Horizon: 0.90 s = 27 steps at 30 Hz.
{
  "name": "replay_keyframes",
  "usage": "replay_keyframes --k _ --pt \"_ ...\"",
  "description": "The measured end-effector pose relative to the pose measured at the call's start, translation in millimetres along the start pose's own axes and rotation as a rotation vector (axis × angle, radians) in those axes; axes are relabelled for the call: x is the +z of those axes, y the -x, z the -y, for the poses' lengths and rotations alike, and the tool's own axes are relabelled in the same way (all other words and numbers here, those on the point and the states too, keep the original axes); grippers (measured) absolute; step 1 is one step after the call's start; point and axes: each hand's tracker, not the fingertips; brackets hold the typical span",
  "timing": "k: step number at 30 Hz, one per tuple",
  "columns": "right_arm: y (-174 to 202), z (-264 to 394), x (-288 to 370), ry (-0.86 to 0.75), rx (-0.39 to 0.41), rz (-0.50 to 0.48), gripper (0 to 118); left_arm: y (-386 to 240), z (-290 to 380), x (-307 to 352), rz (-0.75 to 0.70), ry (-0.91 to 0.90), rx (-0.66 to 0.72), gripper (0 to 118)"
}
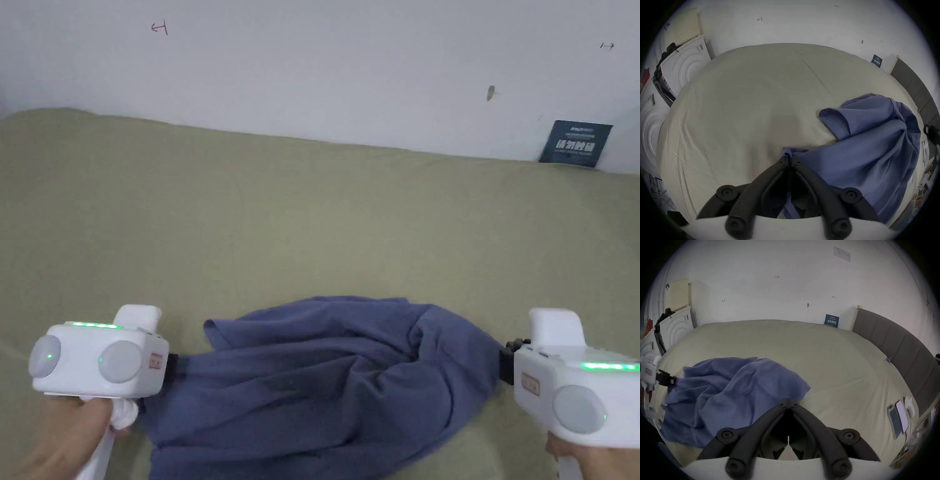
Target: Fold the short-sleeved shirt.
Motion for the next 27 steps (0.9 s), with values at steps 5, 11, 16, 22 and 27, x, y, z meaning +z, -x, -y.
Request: replay_keyframes --k 5,11,16,22,27 --pt "-21.3 -22.9 -58.8 0.179 -0.037 -0.083 6 7.8 5.5 -4.9 0.050 0.003 0.052 2" --pt "-30.5 -6.4 -95.8 0.291 -0.045 0.011 102 7.6 7.5 -9.7 0.058 0.001 0.057 2" --pt "-25.6 5.0 -99.6 0.277 -0.072 -0.019 86 6.8 8.4 -12.0 0.052 -0.005 0.059 2" --pt "-15.4 -8.1 -49.8 0.173 -0.011 -0.062 8 6.4 2.5 15.3 0.013 -0.029 0.037 2" --pt "-45.2 -28.6 13.8 0.077 -0.082 -0.071 8 24.0 -11.4 84.1 -0.012 -0.130 0.042 2"
